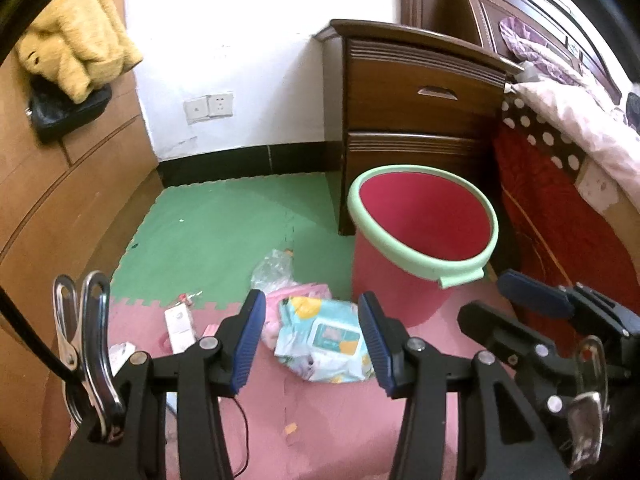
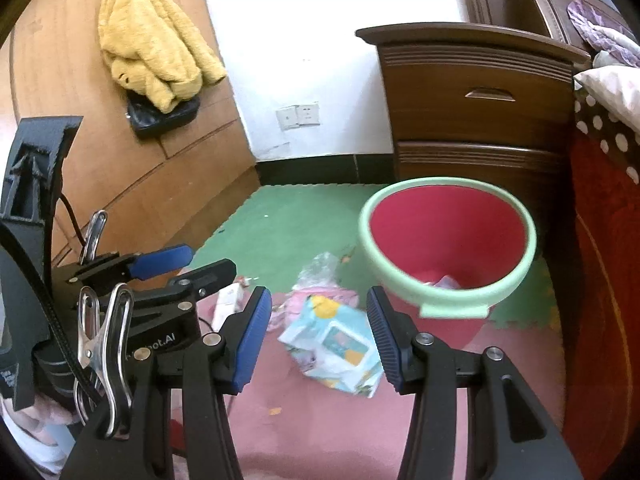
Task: Collect trash
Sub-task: 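Withdraw both tools from the bucket back toward the trash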
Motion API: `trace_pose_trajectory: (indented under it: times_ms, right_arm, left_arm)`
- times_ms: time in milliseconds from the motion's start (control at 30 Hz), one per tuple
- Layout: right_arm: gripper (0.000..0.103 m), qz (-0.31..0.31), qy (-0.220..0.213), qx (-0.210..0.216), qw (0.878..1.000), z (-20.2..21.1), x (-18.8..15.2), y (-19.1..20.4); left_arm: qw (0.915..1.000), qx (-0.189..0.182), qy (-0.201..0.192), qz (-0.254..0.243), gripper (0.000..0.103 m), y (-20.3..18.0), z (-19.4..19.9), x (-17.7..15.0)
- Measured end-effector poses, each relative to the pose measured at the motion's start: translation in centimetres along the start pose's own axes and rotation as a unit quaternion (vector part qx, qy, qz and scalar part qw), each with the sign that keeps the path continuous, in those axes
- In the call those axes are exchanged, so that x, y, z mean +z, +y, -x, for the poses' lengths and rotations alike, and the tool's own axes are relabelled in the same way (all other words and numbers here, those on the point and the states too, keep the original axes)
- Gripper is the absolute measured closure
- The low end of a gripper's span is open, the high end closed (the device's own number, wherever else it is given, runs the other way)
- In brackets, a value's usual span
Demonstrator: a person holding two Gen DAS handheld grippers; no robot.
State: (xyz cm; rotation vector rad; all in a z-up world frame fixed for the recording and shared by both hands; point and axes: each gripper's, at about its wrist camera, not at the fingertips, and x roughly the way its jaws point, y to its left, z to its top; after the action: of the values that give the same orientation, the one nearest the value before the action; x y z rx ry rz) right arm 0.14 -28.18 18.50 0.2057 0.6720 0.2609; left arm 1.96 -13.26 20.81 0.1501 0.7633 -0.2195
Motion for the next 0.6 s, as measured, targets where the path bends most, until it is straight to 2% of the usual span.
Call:
trace_pose_trajectory:
  times_ms: [333,600]
  right_arm:
    - [0.052,0.008,0.022,0.016,1.000,2.0,-0.1,6.6]
    - [0.052,0.020,0.052,0.019,0.998,1.7,0.3,10.9]
  left_arm:
    - [0.9994,0.006,-0.015,0.029,0.053,4.6,5.4,-1.3]
    - [0.9987,0.021,-0.024,0.038,0.053,8.1,7.0,-2.2]
